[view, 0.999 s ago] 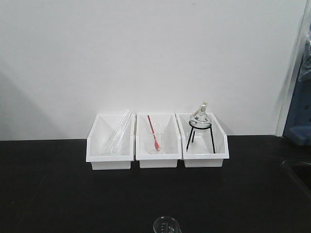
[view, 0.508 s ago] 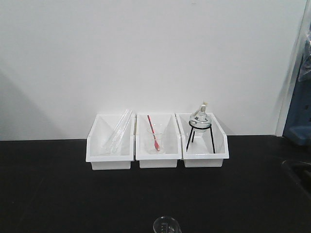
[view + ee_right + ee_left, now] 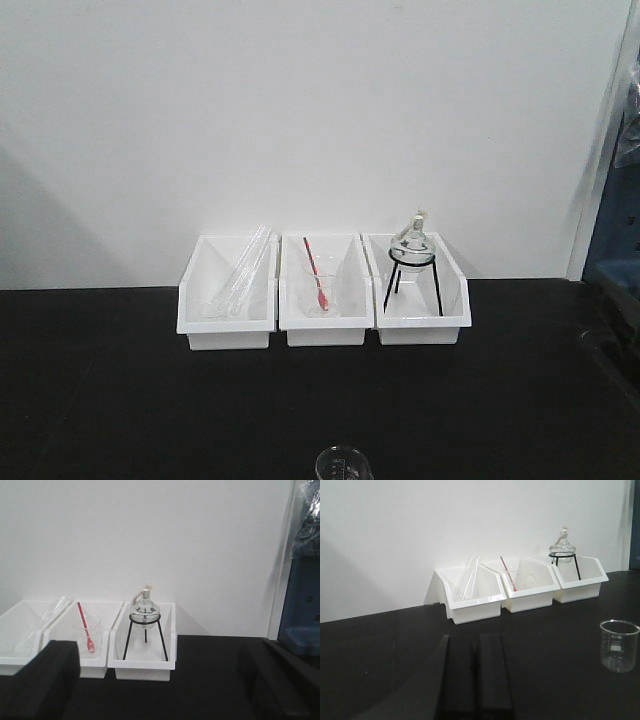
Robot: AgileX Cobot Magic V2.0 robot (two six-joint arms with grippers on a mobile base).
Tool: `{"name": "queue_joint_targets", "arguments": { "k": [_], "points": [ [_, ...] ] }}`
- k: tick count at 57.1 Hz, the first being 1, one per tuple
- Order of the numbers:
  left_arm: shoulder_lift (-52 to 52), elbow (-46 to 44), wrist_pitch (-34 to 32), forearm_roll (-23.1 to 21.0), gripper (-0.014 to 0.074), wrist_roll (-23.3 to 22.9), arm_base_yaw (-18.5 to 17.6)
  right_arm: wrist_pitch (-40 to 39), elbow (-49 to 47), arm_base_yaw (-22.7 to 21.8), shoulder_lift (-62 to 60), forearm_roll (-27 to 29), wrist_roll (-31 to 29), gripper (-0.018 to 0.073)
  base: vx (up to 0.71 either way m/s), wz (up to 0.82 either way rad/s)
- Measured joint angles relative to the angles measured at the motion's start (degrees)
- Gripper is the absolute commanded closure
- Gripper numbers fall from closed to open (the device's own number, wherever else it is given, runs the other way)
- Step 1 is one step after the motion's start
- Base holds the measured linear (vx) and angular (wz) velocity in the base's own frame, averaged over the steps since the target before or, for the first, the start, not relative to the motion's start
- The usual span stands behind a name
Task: Pick beaker and place in left cabinet
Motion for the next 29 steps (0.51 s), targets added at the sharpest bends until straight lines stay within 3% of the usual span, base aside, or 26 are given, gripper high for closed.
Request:
{"name": "queue_joint_targets", "arguments": {
  "k": [16,29],
  "points": [
    [0.0,0.0,0.0,0.0,0.0595,0.0,0.0,-8.6,0.0,0.0,6.0,-3.1,0.5,-0.0094,0.00,0.00],
    [0.0,0.0,0.0,0.0,0.0595,0.0,0.0,-16.7,0.0,0.0,17.6,-12.2,4.1,-0.0088,0.00,0.00]
  ]
}}
